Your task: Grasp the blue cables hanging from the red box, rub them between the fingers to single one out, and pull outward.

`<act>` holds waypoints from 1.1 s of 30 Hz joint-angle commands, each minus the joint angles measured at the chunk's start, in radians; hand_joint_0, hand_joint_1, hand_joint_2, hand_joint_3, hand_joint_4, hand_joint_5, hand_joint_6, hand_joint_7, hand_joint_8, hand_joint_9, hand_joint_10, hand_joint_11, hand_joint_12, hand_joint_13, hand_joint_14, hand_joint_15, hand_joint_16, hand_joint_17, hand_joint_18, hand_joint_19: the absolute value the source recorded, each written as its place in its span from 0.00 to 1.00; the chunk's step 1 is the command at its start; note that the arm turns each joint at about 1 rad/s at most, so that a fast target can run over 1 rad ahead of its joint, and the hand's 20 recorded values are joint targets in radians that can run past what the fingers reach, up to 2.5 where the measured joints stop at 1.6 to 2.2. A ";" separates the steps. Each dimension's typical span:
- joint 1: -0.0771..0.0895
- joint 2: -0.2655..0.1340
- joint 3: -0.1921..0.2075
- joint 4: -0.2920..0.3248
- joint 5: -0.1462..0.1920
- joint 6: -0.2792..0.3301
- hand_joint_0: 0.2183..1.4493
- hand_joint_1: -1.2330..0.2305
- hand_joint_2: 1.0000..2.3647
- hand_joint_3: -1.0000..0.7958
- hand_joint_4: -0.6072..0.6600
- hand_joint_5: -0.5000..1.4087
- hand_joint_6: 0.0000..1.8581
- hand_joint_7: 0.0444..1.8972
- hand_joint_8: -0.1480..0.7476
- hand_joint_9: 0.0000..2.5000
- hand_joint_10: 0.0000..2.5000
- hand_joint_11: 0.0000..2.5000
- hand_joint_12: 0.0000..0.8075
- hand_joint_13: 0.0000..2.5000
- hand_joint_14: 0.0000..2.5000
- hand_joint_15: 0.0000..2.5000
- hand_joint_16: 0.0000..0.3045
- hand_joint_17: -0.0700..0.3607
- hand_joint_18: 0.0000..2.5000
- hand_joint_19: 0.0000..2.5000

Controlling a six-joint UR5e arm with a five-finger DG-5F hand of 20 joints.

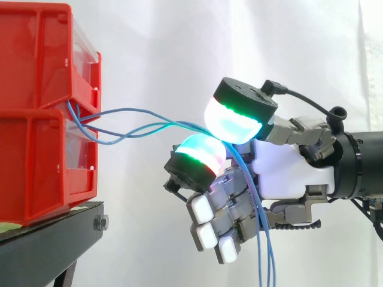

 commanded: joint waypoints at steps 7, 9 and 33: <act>0.000 0.000 0.000 -0.005 0.000 0.000 0.49 0.22 0.00 0.30 0.25 0.17 0.49 0.69 0.38 0.33 0.00 0.15 0.41 0.31 0.01 0.22 0.13 0.37 0.29 0.23; 0.000 0.000 0.000 -0.005 -0.001 0.001 0.49 0.22 0.00 0.30 0.26 0.17 0.49 0.70 0.38 0.33 0.01 0.15 0.41 0.32 0.01 0.22 0.13 0.37 0.29 0.23; 0.002 0.000 0.000 -0.006 0.000 0.000 0.30 0.40 0.00 0.31 0.44 0.20 0.46 0.58 0.39 0.37 0.00 0.13 0.42 0.34 0.01 0.23 0.13 0.38 0.29 0.26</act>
